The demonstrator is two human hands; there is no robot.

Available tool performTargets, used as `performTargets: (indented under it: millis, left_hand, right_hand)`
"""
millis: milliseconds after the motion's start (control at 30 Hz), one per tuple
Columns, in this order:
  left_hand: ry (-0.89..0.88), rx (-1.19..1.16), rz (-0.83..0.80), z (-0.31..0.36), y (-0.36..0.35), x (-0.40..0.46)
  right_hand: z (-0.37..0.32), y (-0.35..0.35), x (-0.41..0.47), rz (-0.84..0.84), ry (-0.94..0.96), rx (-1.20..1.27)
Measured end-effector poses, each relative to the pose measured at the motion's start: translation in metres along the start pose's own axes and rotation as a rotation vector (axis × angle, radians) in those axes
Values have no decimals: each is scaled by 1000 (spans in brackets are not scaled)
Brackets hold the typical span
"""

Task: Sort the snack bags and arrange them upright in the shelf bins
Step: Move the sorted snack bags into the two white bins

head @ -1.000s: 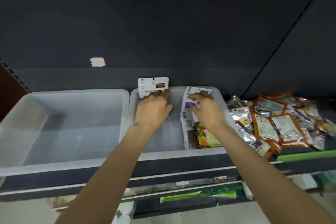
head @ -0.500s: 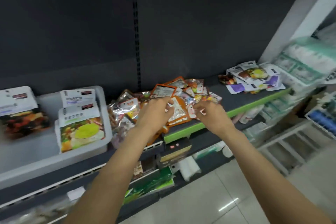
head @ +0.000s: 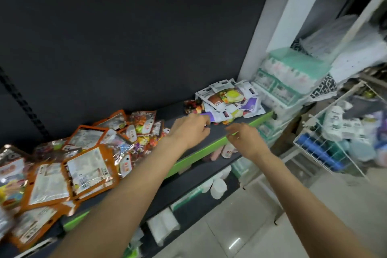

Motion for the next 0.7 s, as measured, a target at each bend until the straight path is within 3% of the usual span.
performTargets:
  millis: [167, 367, 700]
  left_hand:
    - [16, -49, -17, 22, -15, 97]
    - [108, -109, -29, 15, -39, 177]
    - [540, -309, -111, -29, -108, 251]
  right_hand:
    - [63, 33, 74, -45, -19, -79]
    - [119, 53, 152, -2, -13, -9]
    - [166, 29, 291, -231, 117, 20]
Point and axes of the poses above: each hand's wrist, its own x-axis towards the middle knuckle, its own y-axis out of the back of the hand, z = x × y, the point moved 6 cm from there along x, towards the middle knuckle, and after that the axes turned 3 degrees about x, right-handed, at the moved point
